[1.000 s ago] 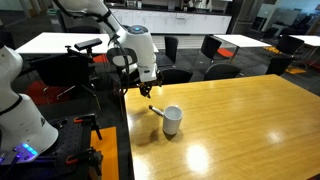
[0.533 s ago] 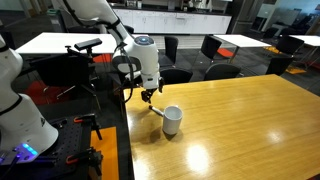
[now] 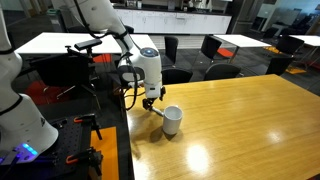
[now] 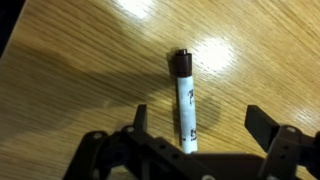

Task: Put the marker in the cup

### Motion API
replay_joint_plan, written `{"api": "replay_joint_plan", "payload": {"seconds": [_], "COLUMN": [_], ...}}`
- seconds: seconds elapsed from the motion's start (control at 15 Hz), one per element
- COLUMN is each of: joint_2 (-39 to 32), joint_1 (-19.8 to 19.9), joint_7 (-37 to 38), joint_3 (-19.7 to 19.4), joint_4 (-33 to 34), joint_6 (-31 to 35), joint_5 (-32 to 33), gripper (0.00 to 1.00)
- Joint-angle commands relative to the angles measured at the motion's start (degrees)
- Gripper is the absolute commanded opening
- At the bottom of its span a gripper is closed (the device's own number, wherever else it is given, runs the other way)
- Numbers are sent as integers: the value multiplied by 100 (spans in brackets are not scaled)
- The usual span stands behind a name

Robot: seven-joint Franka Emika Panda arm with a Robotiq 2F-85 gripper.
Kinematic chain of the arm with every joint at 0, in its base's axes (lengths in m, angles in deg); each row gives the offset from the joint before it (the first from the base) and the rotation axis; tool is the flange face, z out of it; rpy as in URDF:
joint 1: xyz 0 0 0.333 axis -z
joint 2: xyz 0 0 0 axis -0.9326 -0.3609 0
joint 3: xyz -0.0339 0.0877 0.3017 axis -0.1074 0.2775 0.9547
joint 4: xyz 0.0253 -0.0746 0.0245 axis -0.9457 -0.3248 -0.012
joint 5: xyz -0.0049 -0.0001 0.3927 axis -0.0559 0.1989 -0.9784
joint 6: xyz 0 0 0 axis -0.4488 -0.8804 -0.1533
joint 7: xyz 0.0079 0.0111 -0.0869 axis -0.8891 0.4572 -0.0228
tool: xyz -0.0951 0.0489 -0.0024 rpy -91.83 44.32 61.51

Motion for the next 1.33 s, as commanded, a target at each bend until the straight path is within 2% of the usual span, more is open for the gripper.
{"api": "replay_joint_plan", "payload": {"seconds": [0.0, 0.13, 0.2, 0.4, 0.53, 0.6, 0.67, 0.93, 1.07, 1.13, 1.2, 1.27], "joint_2": [-273, -377, -413, -493, -532, -550, -561, -592, -610, -616, -618, -620], "joint_1": [-191, -242, -263, -321, -350, -366, -379, -421, -450, -471, -493, -511], "joint_7": [99, 124, 126, 129, 131, 141, 148, 166, 180, 192, 203, 215], "joint_3": [-169, -215, -229, -275, -305, -321, -334, -375, -411, -437, -467, -492], "joint_4": [199, 259, 284, 346, 382, 397, 408, 454, 474, 480, 489, 502], "joint_6": [111, 108, 102, 92, 83, 74, 70, 45, 36, 30, 13, -2], "joint_5": [67, 84, 84, 85, 85, 94, 100, 125, 145, 160, 181, 197], "gripper": [100, 100, 96, 74, 66, 64, 66, 36, 11, 4, 1, 4]}}
